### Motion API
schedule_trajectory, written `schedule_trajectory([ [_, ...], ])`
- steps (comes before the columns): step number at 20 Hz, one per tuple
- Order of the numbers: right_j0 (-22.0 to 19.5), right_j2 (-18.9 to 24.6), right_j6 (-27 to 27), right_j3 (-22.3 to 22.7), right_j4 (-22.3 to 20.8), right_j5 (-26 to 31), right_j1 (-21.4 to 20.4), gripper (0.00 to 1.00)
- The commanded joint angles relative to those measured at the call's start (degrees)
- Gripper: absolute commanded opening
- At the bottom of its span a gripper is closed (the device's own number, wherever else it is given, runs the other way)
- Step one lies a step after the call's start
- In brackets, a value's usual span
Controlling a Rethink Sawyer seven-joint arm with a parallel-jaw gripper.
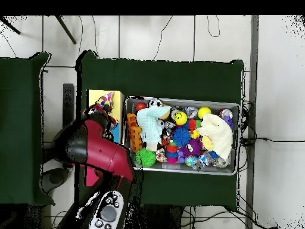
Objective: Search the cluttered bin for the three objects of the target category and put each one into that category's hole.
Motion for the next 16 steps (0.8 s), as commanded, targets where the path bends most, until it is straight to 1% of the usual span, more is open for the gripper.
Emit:
schedule_trajectory([
  [1, -4.06, 9.83, 9.49, 3.86, -3.92, -3.29, 4.45, 0.00],
  [3, -4.17, 10.10, 9.57, 3.68, -4.17, -3.25, 4.87, 0.00],
  [8, -4.76, 12.40, 11.32, 4.10, -3.81, -3.38, 4.95, 0.00],
  [16, -3.89, 12.78, 11.90, 5.81, -2.07, 0.71, 1.60, 0.00],
])
